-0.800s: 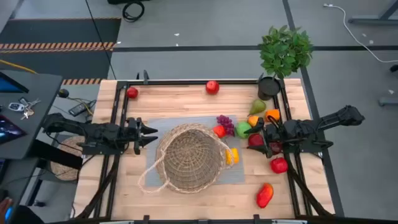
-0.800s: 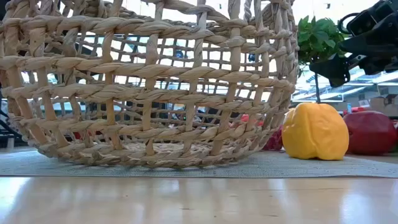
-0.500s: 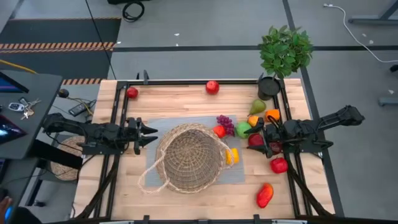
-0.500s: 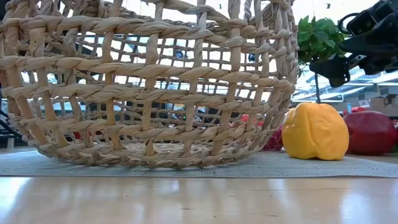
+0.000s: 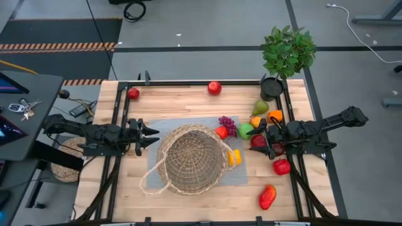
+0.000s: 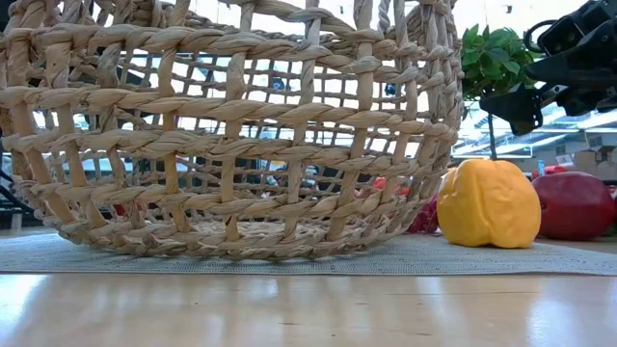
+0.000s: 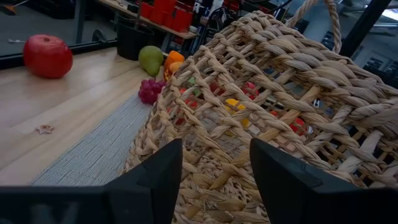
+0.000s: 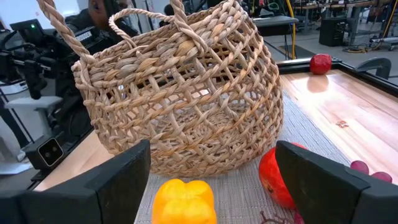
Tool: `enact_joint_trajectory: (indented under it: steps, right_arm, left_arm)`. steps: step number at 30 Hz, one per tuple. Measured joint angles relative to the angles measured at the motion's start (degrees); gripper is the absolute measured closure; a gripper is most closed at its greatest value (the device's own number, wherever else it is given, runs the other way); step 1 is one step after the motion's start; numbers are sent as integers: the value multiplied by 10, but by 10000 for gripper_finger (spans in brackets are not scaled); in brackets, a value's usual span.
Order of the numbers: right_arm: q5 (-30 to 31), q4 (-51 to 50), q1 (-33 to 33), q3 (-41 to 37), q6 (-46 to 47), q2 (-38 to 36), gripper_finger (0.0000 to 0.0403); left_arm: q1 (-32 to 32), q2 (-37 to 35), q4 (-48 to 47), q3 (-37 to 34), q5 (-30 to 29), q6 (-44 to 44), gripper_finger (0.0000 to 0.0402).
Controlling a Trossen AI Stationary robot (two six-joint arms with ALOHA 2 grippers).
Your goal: Build produce basket
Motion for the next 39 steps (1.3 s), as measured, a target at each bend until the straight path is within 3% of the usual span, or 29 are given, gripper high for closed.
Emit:
enact_joint_trajectory:
  steps: [39]
  right_arm:
    - [0,0,0,0,1,0,55]
  left_arm:
    - [0,0,0,0,0,0,204]
